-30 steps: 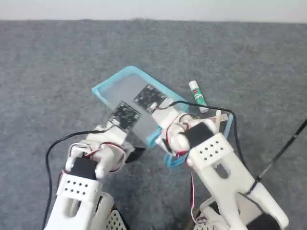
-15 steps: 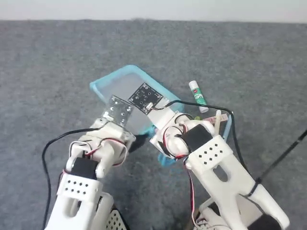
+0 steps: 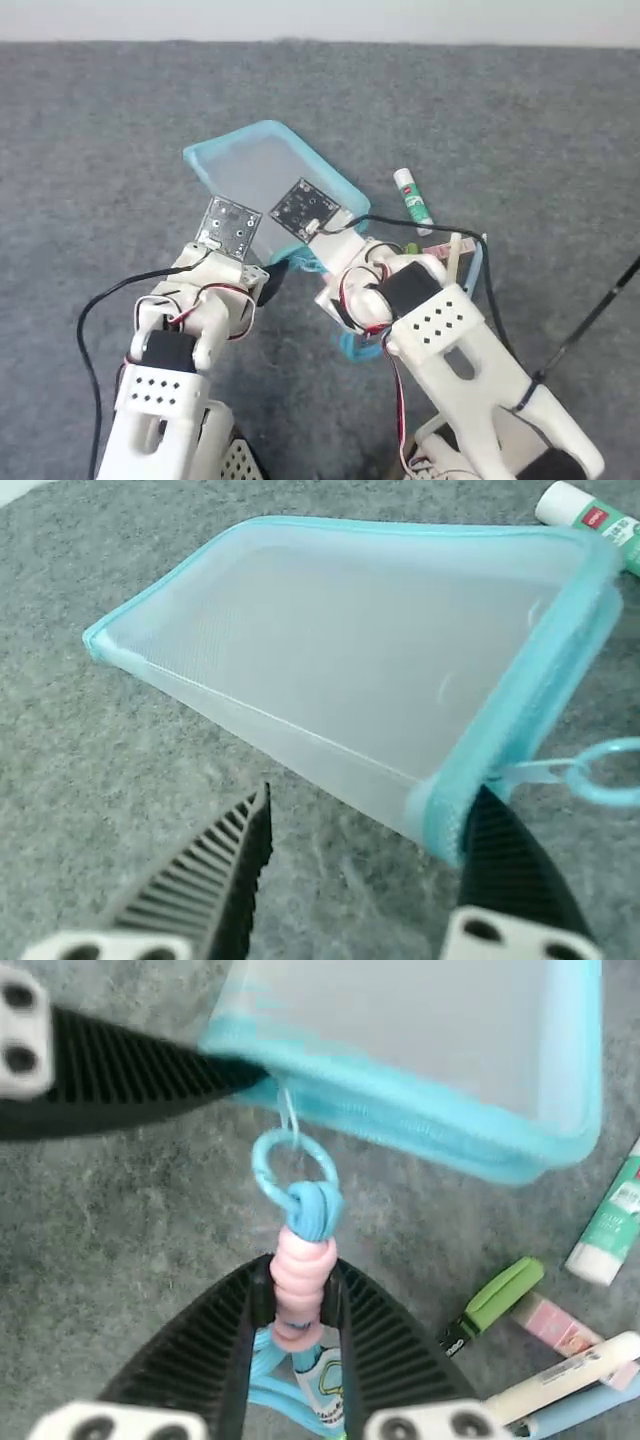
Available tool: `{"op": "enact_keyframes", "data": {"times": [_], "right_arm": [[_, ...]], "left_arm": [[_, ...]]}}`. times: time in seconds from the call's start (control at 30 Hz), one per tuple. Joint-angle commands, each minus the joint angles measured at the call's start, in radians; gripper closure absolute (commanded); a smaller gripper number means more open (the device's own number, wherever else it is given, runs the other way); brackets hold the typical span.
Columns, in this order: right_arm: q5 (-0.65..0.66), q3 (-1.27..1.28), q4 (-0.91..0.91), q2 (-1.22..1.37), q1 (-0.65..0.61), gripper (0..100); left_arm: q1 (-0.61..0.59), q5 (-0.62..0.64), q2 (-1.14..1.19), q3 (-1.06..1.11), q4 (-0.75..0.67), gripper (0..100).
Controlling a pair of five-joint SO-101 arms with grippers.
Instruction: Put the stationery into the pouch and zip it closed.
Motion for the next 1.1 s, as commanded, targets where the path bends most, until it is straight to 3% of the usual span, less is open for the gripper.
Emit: {"op": "enact_keyframes", "data": {"times": [0.0,0.53,0.8,1.07], "right_arm": [[0.020,0.026,-0.024,-0.058,0.082,99.3],[0.097,0.084,-0.041,-0.058,0.208,99.3],[0.084,0.011,0.064,-0.071,0.022,99.3],[0.060,0.032,0.143,-0.274,-0.111,99.3]], "left_arm": [[-0.028,0.014,0.006,-0.010,-0.031,72],[-0.060,0.015,0.006,0.021,-0.063,72],[-0.055,0.017,0.011,0.067,-0.146,71],[-0.054,0.110,0.006,0.067,-0.183,71]]}}
